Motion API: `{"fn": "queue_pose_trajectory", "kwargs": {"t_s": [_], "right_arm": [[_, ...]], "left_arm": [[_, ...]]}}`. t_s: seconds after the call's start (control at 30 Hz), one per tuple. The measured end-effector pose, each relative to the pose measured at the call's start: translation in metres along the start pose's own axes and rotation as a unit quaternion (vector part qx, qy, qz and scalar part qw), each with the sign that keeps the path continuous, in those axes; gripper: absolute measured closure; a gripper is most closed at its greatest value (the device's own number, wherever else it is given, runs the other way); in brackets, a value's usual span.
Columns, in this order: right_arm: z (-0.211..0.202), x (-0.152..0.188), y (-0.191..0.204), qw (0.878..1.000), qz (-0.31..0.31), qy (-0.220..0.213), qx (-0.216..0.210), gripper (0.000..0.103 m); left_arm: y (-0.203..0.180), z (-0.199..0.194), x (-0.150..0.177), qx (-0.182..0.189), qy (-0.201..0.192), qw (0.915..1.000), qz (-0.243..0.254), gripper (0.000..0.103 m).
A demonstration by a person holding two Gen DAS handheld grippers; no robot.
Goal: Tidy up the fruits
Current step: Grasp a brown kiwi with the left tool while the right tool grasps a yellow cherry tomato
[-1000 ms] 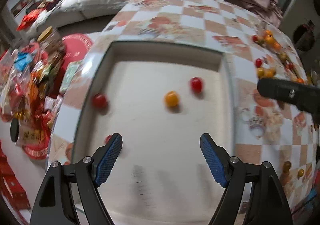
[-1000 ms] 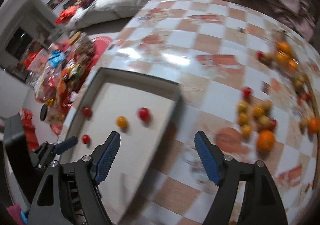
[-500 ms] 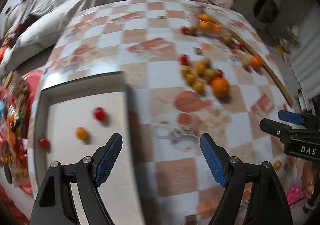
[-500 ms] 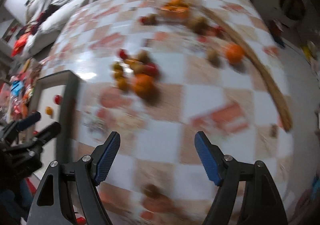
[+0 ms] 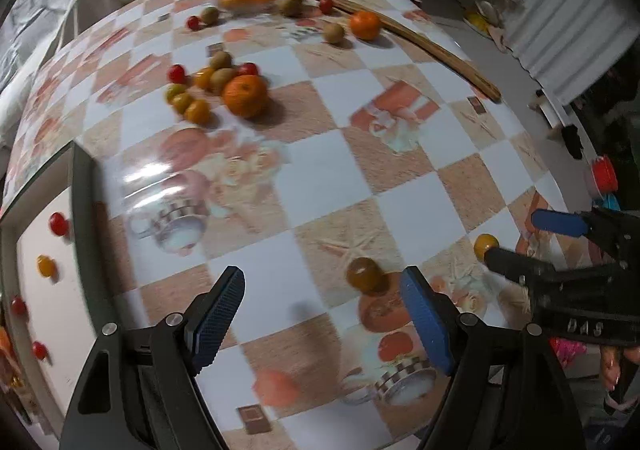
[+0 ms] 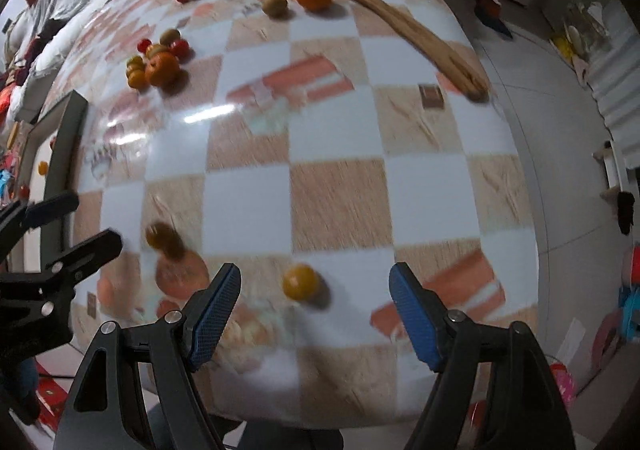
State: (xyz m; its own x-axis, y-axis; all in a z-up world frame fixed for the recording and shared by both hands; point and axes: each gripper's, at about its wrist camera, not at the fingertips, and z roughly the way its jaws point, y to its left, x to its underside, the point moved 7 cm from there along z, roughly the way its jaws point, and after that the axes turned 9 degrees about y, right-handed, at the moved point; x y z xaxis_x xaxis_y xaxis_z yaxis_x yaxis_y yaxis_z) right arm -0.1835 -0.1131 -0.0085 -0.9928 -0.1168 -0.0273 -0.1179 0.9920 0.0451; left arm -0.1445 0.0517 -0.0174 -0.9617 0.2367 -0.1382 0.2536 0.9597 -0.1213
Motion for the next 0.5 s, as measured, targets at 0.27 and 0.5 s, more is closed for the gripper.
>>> {"fn": "queue_pose_trajectory", "kwargs": {"t_s": [0.27,0.5], "right_arm": [[0.01,0.006,0.0,1.0,-0.005,-0.003,0.001,0.036],[0.022,0.003,0.006,1.0,-0.017,0.0,0.004,0.049]], "left_arm": [[-0.01,0.03,-0.006,-0.016,0.02,0.9995,0.017,0.022],[-0.012,0.04,-0.007,-0.03,0.035,0.9989,0.011,0.023]]}}
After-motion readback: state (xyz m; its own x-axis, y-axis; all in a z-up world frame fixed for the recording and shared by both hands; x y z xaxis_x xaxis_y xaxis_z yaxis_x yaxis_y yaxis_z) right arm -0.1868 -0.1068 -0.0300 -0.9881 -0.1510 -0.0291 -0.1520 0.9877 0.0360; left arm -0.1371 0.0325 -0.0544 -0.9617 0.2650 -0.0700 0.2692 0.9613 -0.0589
